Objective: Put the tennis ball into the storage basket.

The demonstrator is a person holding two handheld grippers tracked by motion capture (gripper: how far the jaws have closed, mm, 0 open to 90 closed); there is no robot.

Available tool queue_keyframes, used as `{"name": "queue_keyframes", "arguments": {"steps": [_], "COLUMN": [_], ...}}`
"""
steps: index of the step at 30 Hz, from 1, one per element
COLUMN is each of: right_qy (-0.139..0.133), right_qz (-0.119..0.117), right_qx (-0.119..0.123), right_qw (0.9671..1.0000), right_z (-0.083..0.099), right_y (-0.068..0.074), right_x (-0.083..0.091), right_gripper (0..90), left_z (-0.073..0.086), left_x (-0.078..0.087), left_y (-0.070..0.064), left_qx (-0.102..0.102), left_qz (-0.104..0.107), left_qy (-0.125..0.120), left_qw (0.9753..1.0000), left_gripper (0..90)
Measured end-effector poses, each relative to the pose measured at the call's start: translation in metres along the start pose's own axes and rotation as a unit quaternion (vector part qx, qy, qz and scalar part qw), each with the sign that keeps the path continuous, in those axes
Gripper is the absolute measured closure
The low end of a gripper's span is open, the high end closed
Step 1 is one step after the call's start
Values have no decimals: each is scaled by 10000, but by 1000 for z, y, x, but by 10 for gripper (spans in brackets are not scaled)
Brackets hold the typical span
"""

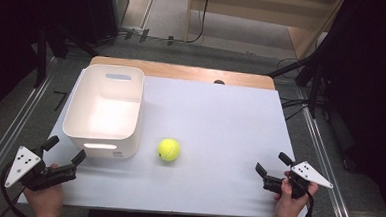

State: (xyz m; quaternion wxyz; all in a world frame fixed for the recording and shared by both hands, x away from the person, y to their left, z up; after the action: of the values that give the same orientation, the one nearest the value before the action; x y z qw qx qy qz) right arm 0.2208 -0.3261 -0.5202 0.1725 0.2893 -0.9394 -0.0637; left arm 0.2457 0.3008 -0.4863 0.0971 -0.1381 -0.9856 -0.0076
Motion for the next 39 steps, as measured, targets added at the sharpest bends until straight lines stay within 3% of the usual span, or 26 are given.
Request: {"name": "queue_keyframes", "arguments": {"steps": [8,12,20,28,39], "right_qy": [39,153,384,727,903], "right_qz": [26,18,-99,-321,-644], "right_qx": [85,246,299,390,588], "right_qw": [10000,9996,9988,9961,9921], "right_z": [-3,-10,-21,-30,-42], "right_y": [2,3,7,14,29], "right_x": [0,3,-3,-17,-36], "right_gripper": [0,0,0,0,0], "left_z": [0,0,1,1,1], "left_x": [0,-1,-1,-1,-2], "left_y": [1,0,-1,-2,-2], "left_qx": [52,20,-8,-56,-81], "left_qz": [-8,-38,-23,-24,-22], "left_qy": [-18,0,17,32,61], "left_qw": [10000,10000,10000,10000,9999], "left_gripper": [29,29,29,28,29]}}
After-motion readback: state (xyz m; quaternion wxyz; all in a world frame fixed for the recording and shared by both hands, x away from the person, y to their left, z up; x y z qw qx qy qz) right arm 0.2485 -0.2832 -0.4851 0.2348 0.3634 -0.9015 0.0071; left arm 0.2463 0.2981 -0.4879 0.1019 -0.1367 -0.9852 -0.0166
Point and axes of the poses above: each handheld gripper's, and its own axes: x roughly backward along the jaws, z roughly out of its underside, y roughly to its left, the point moved 3 cm from there along -x, roughly forward along the jaws, and after that the axes turned 11 degrees about -z, right-handed, at the moved point
